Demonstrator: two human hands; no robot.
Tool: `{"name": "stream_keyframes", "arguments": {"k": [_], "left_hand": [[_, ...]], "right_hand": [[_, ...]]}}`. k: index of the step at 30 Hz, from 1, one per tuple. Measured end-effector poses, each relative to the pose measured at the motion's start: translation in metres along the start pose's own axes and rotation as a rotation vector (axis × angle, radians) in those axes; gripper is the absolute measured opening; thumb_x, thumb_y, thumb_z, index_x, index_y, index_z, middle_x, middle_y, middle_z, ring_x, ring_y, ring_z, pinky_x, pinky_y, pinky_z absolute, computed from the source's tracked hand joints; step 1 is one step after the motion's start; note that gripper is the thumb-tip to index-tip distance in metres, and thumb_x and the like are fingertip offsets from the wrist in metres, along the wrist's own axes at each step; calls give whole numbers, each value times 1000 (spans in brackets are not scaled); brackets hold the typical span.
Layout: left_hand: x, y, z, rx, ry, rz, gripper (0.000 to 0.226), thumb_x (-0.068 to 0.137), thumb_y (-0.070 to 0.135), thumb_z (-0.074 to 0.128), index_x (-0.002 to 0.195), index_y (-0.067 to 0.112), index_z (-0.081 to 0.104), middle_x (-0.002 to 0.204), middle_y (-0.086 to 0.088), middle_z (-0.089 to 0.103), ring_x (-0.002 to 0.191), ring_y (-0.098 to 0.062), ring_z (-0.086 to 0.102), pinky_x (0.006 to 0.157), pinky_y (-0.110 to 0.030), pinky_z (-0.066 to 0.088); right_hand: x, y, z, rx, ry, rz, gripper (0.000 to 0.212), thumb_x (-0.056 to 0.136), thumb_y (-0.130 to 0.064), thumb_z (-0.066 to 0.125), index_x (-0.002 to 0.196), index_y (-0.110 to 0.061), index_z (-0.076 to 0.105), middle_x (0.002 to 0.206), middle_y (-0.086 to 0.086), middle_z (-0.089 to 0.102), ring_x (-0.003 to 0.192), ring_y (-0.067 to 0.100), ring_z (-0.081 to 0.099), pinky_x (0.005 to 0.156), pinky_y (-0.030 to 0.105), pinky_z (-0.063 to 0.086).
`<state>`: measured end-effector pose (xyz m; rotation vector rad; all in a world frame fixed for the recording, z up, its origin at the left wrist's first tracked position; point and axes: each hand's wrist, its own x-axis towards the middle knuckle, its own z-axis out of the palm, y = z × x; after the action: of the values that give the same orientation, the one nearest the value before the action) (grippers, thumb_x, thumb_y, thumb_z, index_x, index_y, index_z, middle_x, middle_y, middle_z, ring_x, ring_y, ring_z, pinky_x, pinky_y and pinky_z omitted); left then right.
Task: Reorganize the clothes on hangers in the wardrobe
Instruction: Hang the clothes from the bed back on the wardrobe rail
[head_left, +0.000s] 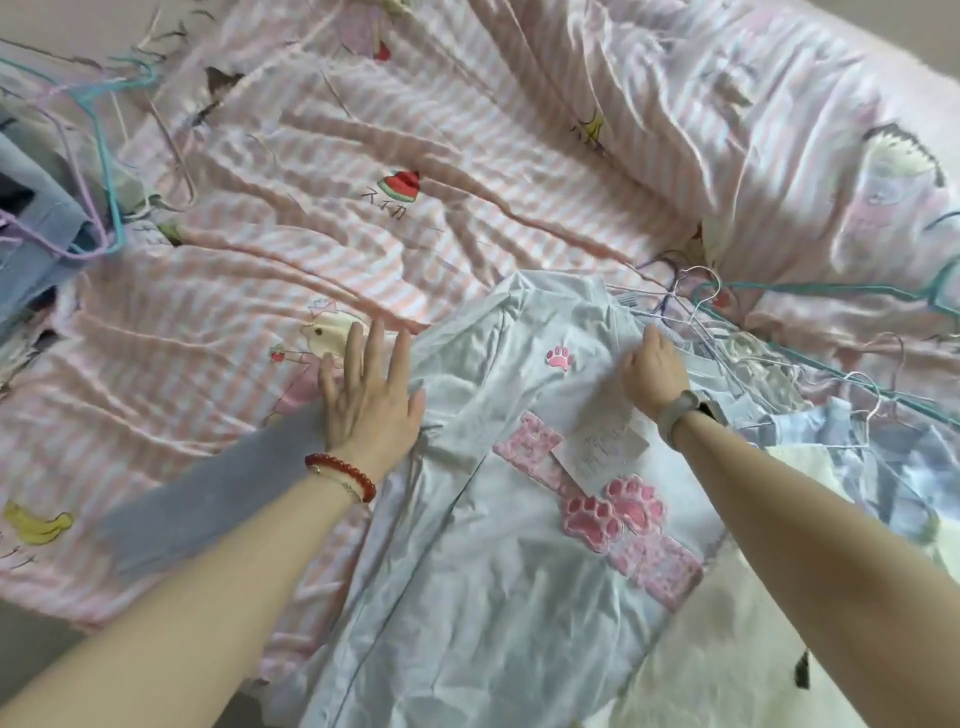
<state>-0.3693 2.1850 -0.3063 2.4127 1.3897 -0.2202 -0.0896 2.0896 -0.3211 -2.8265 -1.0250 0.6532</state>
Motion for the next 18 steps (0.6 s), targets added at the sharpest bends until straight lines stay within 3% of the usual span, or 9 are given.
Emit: {"name": "stream_keyframes", "arguments": {"k": [2, 4, 7, 10, 12, 13, 15, 16, 18], "left_hand": [[22, 5, 3, 0, -32, -28, 65, 94, 40, 38, 147, 15, 10, 151, -12, 22, 140, -24, 11, 109, -49, 10], [38, 10, 4, -48, -78, -25, 58, 95, 38, 41, 143, 11, 22, 129, -16, 51, 125, -29, 40, 102, -46, 26], [39, 22, 2, -342, -67, 53, 27, 96, 24, 45, 109, 3, 57, 97, -17, 61, 96, -36, 57, 80, -43, 44], [15, 29, 3, -445, 13, 88, 22, 94, 17, 48, 98, 2, 65, 91, -14, 62, 82, -33, 58, 70, -43, 46], [-6, 24, 4, -467, 56, 66, 20, 93, 14, 50, 97, 4, 66, 88, -12, 62, 78, -31, 58, 67, -41, 48], [-17, 19, 4, -467, 77, 36, 18, 93, 13, 51, 95, 4, 67, 85, -11, 62, 77, -32, 59, 66, -41, 48], [-37, 3, 0, -464, 116, -60, 15, 91, 9, 52, 90, 3, 67, 80, -9, 61, 75, -33, 59, 63, -38, 45], [-46, -6, -3, -463, 127, -122, 15, 92, 9, 52, 88, 3, 66, 79, -6, 60, 76, -33, 59, 62, -34, 42], [-61, -23, -12, -447, 140, -227, 17, 92, 9, 51, 88, 2, 66, 79, -3, 56, 78, -34, 59, 63, -31, 37]], "right_hand": [[20, 3, 1, 50, -32, 44, 28, 92, -10, 36, 113, 8, 43, 121, 30, 49, 113, 41, 45, 92, 43, 33], [34, 3, 2, 107, -53, 85, 25, 92, -13, 38, 105, 6, 49, 117, 30, 53, 111, 41, 47, 93, 42, 33], [42, 6, 1, 332, -23, 196, 23, 87, -21, 40, 91, -3, 54, 92, 23, 57, 99, 31, 51, 87, 39, 36], [40, -3, 1, 524, -6, 194, 42, 89, -15, 37, 127, 4, 38, 75, 7, 47, 83, 20, 44, 74, 33, 35], [36, -14, 2, 624, 9, 205, 47, 91, -10, 36, 134, 7, 27, 73, 1, 44, 78, 19, 43, 66, 27, 30], [34, -20, 3, 721, 28, 232, 43, 91, -9, 36, 131, 6, 31, 79, 0, 44, 82, 17, 42, 70, 26, 32], [25, -36, 4, 948, 91, 341, 13, 88, -6, 39, 97, -9, 48, 82, 0, 43, 83, 16, 40, 75, 28, 35], [17, -44, 0, 1065, 131, 409, 15, 86, -4, 41, 77, -14, 46, 73, -1, 41, 74, 16, 40, 69, 27, 35], [-2, -57, -4, 1274, 187, 495, 32, 84, -1, 45, 58, -17, 40, 59, -1, 37, 56, 13, 36, 57, 24, 32]]}}
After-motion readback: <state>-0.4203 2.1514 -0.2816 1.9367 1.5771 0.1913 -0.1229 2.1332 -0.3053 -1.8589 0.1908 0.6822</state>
